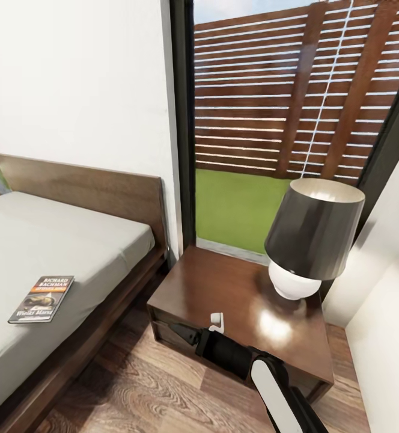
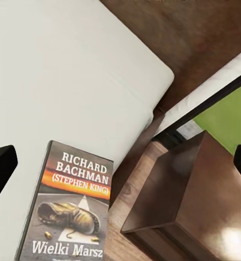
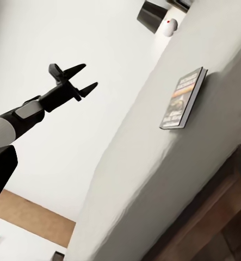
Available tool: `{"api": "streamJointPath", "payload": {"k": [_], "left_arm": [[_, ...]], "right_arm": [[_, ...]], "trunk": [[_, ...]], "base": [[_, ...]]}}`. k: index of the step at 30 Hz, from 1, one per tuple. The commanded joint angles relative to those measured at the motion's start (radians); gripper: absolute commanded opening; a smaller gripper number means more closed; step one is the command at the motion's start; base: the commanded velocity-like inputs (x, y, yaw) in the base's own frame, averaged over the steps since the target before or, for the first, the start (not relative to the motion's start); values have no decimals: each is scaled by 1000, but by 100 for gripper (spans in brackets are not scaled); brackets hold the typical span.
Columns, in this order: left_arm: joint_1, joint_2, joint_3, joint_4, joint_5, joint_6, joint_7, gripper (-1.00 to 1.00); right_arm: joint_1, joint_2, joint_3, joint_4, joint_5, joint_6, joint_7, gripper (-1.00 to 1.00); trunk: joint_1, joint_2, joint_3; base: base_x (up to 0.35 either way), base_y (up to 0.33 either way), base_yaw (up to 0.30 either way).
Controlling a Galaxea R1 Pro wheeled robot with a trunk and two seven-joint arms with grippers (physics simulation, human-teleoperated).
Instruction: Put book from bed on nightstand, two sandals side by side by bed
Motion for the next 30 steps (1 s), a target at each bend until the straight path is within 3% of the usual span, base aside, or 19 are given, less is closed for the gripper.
{"api": "streamJointPath", "payload": {"k": [1, 30], "left_arm": [[-1, 0, 8, 0, -9, 8, -5, 100], [-1, 0, 10, 3, -10, 7, -3, 100]], "right_arm": [[-1, 0, 0, 0, -8, 8, -1, 100], [-1, 0, -3, 0, -9, 9, 0, 100]], "trunk": [[0, 0, 1], [0, 0, 45]], "base": [[0, 0, 0], [0, 0, 0]]}}
